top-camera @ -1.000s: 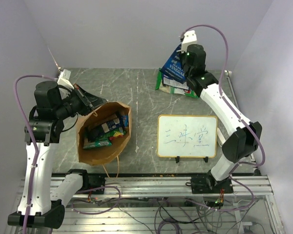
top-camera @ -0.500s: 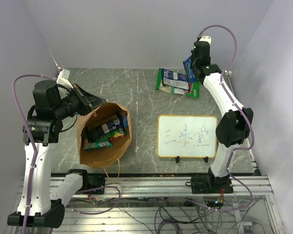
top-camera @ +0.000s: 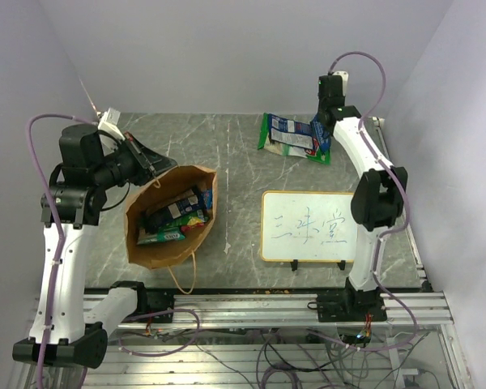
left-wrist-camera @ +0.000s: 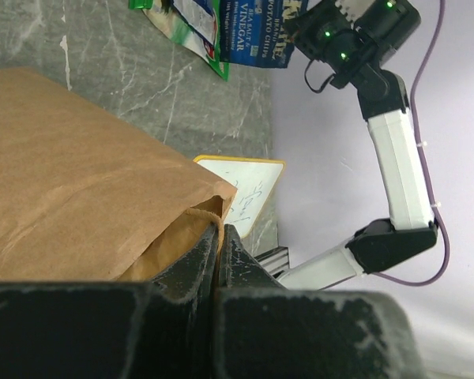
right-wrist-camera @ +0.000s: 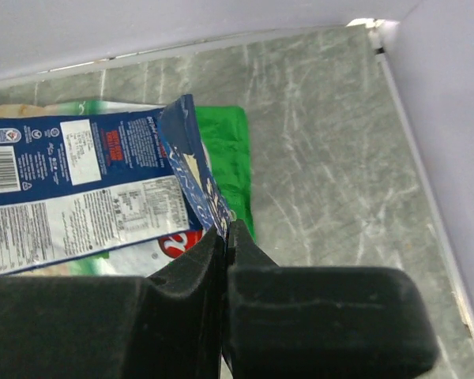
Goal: Take the snacks out of the paper bag
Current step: Place the snack at the center of the board.
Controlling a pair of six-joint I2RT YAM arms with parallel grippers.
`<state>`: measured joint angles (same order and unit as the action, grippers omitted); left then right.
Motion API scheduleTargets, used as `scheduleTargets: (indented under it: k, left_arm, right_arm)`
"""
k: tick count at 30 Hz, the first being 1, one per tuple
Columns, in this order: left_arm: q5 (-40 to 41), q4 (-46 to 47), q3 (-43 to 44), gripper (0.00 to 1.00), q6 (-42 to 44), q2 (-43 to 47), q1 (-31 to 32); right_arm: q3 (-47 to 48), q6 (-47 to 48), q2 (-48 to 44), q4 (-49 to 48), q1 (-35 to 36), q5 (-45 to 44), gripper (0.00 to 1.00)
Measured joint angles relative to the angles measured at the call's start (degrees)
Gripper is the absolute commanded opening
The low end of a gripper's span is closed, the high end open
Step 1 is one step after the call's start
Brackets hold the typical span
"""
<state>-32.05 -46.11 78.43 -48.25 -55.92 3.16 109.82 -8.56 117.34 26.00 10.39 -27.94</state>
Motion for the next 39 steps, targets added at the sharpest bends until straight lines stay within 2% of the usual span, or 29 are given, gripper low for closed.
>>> scheduleTargets:
  k: [6,11,17,21,28,32,34,39]
  left_arm:
    - [0.02,-0.46,2.1,0.07,2.01,-2.6,0.0]
    - [0.42,-1.33,3.63,0.07,3.56,-3.5,0.0]
    - [1.29,-3.32,5.46,0.07,5.27,-3.98,0.0]
    - [1.49,-3.69,5.62,0.07,5.7,-4.15,0.0]
    - [1.64,-4.22,5.62,0.07,5.84,-4.13,0.0]
    - [1.57,-4.55,5.33,0.07,5.84,-3.69,0.0]
    - [1.31,-4.39,4.31,0.07,5.77,-2.71,0.0]
    - [0.31,-3.89,1.95,0.07,5.53,-0.5,0.0]
  right_arm:
    - [9.38,-4.85,10.19,4.9,0.37,2.54,0.0]
    - [10.45,-8.74,12.46,5.44,2.08,5.9,0.01]
    - [10.45,-13.79,13.11,0.98,5.18,10.91,0.04]
    - [10.45,-17.22,14.82,-3.76,5.7,13.7,0.17]
    - [11.8,-21.24,19.91,-8.31,5.42,20.22,0.59]
    - [13.05,-21.11,19.78,-8.0,5.4,25.05,0.76]
    - [12.57,-20.83,18.16,-7.76,5.42,26.08,0.81]
    - [4.26,-20.11,6.73,-6.38,5.6,28.09,0.84]
